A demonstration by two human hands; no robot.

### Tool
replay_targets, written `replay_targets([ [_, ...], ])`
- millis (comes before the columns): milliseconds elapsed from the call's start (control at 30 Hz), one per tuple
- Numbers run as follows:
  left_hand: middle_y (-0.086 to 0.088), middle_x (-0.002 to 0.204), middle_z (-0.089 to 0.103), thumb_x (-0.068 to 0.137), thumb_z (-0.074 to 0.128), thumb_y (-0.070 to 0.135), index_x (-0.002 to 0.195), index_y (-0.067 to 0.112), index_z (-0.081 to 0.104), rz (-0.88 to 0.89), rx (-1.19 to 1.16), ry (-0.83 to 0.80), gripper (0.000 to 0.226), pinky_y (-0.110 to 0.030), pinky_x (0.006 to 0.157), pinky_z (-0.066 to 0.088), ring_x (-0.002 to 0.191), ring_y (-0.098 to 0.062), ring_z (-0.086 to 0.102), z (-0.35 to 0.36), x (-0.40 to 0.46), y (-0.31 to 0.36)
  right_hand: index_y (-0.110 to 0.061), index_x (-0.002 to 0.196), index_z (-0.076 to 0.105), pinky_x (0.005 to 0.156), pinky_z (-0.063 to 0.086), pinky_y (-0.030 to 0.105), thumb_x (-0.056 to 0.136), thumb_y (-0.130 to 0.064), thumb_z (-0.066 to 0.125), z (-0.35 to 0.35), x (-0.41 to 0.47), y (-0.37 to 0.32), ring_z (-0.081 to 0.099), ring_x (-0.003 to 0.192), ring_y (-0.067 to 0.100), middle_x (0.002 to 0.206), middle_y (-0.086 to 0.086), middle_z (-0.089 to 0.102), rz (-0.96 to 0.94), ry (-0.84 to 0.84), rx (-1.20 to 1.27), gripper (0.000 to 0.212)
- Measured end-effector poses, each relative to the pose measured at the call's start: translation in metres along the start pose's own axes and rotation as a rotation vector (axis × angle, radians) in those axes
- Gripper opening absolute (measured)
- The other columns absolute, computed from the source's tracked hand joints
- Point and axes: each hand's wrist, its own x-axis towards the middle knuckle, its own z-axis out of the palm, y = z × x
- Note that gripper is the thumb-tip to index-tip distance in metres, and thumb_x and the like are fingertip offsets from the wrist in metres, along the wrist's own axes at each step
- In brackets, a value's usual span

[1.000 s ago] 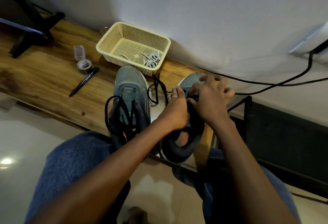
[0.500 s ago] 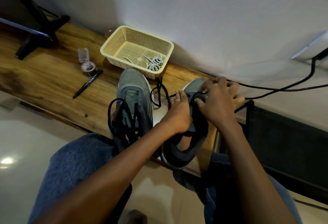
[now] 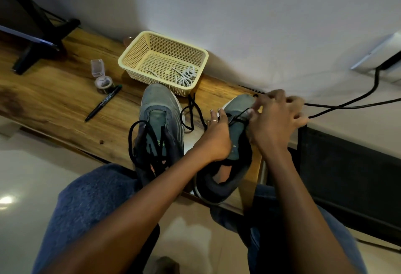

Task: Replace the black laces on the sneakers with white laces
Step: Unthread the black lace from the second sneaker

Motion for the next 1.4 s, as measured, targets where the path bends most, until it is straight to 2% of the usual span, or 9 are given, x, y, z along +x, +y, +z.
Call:
replay_targets([
  [67,-0.014,0.157,-0.023,0.09,0.051,-0.007,0.151,0.01,-0.012,-0.004,0.002,0.005,0.09,-0.037,0.117,0.02,0.148,-0.03,-0.005,0.0,0.0,0.0,-0.023,0.097,0.067,0.096,0.025,0.049,0.087,-0.027,0.066,-0.005,0.004,0.006,0.027,0.127,0.031,0.132,0.001,0.044,0.05,0.01,0.043,0.011],
  [367,-0.017,0.158,-0.018,0.09,0.048,-0.007,0.151,0.007,-0.012,0.001,0.045,0.001,0.087,-0.043,0.119,0.014,0.147,-0.034,-0.008,0.0,0.0,-0.002,-0.03,0.108,0.068,0.097,0.025,0.048,0.085,-0.039,0.066,0.005,-0.005,-0.009,0.023,0.13,0.032,0.138,0.002,0.037,-0.268,-0.301,-0.109,0.024],
  [500,-0.017,0.158,-0.018,0.091,0.046,-0.007,0.151,0.008,-0.011,-0.005,0.031,0.001,0.084,-0.042,0.119,0.014,0.147,-0.033,-0.009,0.0,0.001,-0.003,-0.029,0.099,0.071,0.093,0.026,0.048,0.089,-0.035,0.063,0.006,-0.004,-0.007,0.025,0.126,0.032,0.134,-0.001,0.042,-0.248,-0.196,-0.092,0.015],
  [700,-0.019,0.158,-0.015,0.091,0.046,-0.008,0.151,0.006,-0.009,-0.006,0.008,0.014,0.083,-0.041,0.119,0.012,0.147,-0.032,-0.01,0.001,0.001,0.002,-0.022,0.093,0.069,0.094,0.025,0.048,0.087,-0.028,0.066,-0.001,-0.001,-0.002,0.029,0.125,0.031,0.131,0.0,0.045,0.045,0.037,0.065,0.009],
  [800,-0.026,0.157,0.004,0.092,0.047,-0.006,0.151,0.004,-0.012,-0.027,-0.007,0.021,0.083,-0.04,0.114,0.025,0.145,-0.037,0.012,0.001,0.001,0.0,-0.027,0.095,0.066,0.096,0.025,0.048,0.085,-0.032,0.068,0.0,0.002,0.0,0.027,0.127,0.03,0.132,0.0,0.043,-0.006,-0.106,0.051,0.011],
  [933,-0.029,0.131,0.049,0.096,0.044,0.002,0.147,0.007,-0.024,-0.009,-0.007,0.064,0.085,-0.04,0.079,0.044,0.106,-0.035,0.056,0.001,-0.005,-0.003,-0.03,0.106,0.066,0.101,0.028,0.05,0.082,-0.041,0.07,0.005,-0.001,-0.004,0.023,0.131,0.032,0.137,0.003,0.037,-0.132,-0.33,0.017,0.027],
  [1000,-0.028,0.119,0.055,0.096,0.045,0.002,0.145,0.009,-0.029,0.011,-0.002,0.096,0.089,-0.033,0.067,0.04,0.089,-0.031,0.057,0.0,-0.009,-0.002,-0.03,0.107,0.067,0.097,0.026,0.05,0.087,-0.039,0.065,0.005,-0.005,-0.01,0.023,0.131,0.033,0.137,0.002,0.038,-0.163,-0.338,-0.029,0.022],
  [1233,-0.026,0.111,0.06,0.092,0.048,-0.005,0.145,0.011,-0.029,0.006,0.003,0.132,0.096,-0.035,0.067,0.045,0.083,-0.03,0.059,0.0,-0.01,0.003,-0.023,0.098,0.066,0.09,0.024,0.044,0.091,-0.023,0.059,0.002,-0.005,-0.009,0.03,0.124,0.029,0.132,0.0,0.046,-0.06,-0.042,0.043,0.011],
  [1400,-0.026,0.115,0.058,0.096,0.044,0.0,0.149,0.008,-0.019,-0.017,0.018,0.163,0.084,-0.035,0.07,0.042,0.097,-0.035,0.06,0.0,-0.005,-0.003,-0.029,0.098,0.068,0.096,0.024,0.047,0.088,-0.034,0.063,0.001,-0.002,-0.007,0.021,0.131,0.031,0.139,0.001,0.041,-0.093,-0.289,-0.015,0.012],
])
